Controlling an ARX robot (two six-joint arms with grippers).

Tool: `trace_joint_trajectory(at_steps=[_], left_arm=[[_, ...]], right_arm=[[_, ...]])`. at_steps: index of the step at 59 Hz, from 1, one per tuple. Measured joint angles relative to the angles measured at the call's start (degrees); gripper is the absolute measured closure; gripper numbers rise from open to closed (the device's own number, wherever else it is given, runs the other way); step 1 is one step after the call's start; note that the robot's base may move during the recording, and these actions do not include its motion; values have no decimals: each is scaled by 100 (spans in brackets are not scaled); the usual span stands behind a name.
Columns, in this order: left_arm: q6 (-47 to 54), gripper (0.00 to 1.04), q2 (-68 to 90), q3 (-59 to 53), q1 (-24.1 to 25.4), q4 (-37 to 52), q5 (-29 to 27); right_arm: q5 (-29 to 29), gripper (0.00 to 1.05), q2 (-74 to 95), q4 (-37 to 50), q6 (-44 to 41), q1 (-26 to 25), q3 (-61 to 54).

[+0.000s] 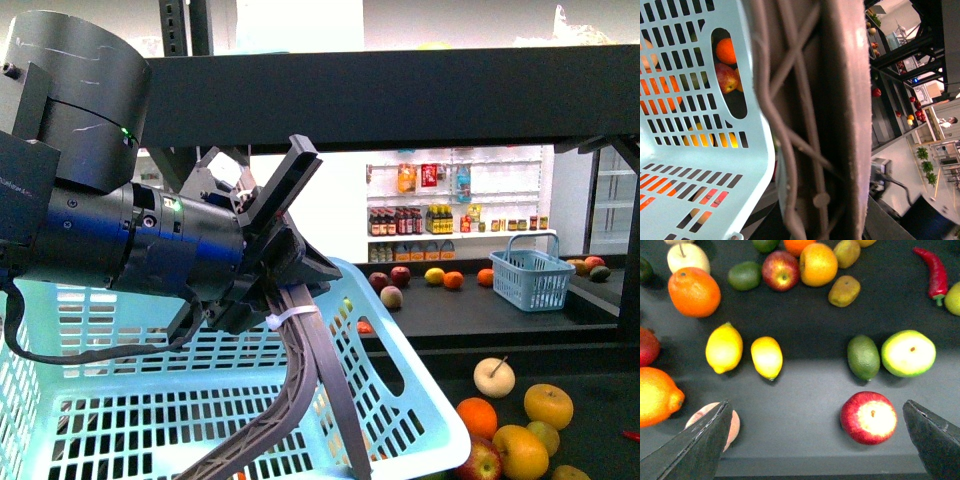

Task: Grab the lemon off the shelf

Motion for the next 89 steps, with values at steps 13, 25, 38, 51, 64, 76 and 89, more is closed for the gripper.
trace_joint_trajectory(at_steps=[13,25,38,51,64,76,89], left_arm=[[4,92,0,2,0,0,2],[7,92,0,2,0,2,2],[9,92,0,2,0,0,0],[7,92,0,2,0,0,0],[9,92,0,2,0,0,-2],[9,92,0,2,0,0,0],[9,92,0,2,0,0,2]], right_arm=[[-94,2,1851,227,-623,225,1349],[-188,2,2938,46,-813,586,2328],[-140,2,3847,-136,-831,782,3228],[-50,2,4594,-378,-780,887,4175],[17,2,5123,-629,-540,981,4881],[26,2,5383,-748,-490,962,5154],[26,2,5600,-835,-494,881,5320]])
